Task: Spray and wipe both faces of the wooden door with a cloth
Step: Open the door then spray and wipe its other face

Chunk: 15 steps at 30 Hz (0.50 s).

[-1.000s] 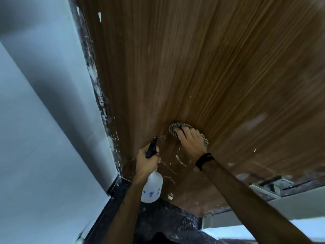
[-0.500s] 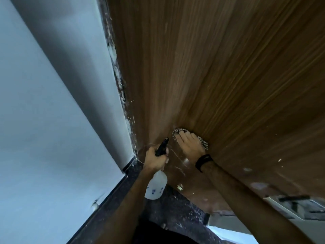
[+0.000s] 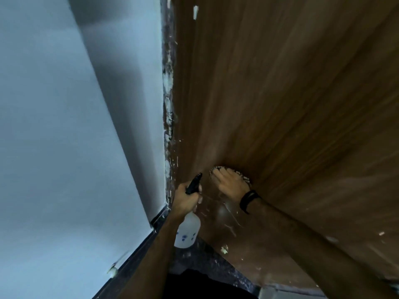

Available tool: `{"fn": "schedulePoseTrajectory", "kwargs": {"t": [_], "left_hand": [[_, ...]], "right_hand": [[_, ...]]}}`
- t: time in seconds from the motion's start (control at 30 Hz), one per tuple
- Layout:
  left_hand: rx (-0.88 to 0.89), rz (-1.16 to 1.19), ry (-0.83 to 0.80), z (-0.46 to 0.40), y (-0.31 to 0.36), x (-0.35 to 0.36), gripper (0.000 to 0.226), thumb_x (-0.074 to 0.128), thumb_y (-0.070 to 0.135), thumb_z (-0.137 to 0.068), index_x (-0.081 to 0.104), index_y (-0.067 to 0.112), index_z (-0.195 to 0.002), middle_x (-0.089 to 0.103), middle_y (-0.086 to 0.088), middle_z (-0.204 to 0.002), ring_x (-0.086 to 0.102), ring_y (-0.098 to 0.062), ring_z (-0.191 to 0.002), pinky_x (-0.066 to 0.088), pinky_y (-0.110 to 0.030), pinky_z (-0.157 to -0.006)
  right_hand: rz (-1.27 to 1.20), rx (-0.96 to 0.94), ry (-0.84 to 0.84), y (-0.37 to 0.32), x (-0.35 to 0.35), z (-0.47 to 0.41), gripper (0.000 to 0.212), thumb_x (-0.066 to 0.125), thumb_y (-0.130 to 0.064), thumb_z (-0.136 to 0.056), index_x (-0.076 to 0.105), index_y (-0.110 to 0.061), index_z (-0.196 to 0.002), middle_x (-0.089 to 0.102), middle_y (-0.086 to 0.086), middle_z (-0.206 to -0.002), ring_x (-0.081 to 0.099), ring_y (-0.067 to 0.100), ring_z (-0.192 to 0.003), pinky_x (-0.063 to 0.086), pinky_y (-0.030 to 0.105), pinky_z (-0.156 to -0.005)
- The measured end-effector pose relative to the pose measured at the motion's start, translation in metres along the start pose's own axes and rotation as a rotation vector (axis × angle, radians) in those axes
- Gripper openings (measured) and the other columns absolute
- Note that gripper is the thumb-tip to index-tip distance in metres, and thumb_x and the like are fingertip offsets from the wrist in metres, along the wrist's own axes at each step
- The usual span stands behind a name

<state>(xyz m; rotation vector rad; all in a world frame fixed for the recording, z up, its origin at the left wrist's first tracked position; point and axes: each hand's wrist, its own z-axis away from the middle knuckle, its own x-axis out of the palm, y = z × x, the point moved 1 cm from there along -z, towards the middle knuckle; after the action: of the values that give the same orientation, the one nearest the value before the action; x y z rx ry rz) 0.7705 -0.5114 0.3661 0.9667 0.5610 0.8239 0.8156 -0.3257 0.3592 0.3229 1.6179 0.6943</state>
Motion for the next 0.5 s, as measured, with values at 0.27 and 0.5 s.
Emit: {"fn": "schedulePoseTrajectory", "kwargs": {"t": [0.27,0.5], "left_hand": [[0.039,0.0,-0.014,-0.036,0.03,-0.045,0.027,0.049,-0.015,-0.082,0.06,0.01,-0.079,0.055,0.0,-0.049,0.043,-0.015,-0.038,0.039,-0.028,-0.044],[0.005,0.033,0.064,-0.061,0.03,-0.083,0.022,0.051,-0.01,-0.083,0.063,0.008,-0.081,0.058,-0.008,-0.055,0.046,-0.018,-0.039,0.042,-0.03,-0.048]], "right_hand": [[0.028,0.104,0.075,0.025,-0.058,-0.113,0.052,0.031,-0.009,-0.084,0.066,-0.011,-0.122,0.063,0.009,-0.114,0.058,0.026,-0.096,0.045,0.035,-0.078],[0.046,-0.064,-0.09,0.004,-0.039,-0.138,0.047,0.035,-0.011,-0.082,0.074,-0.011,-0.106,0.068,0.011,-0.105,0.061,0.027,-0.092,0.042,0.036,-0.08]]}}
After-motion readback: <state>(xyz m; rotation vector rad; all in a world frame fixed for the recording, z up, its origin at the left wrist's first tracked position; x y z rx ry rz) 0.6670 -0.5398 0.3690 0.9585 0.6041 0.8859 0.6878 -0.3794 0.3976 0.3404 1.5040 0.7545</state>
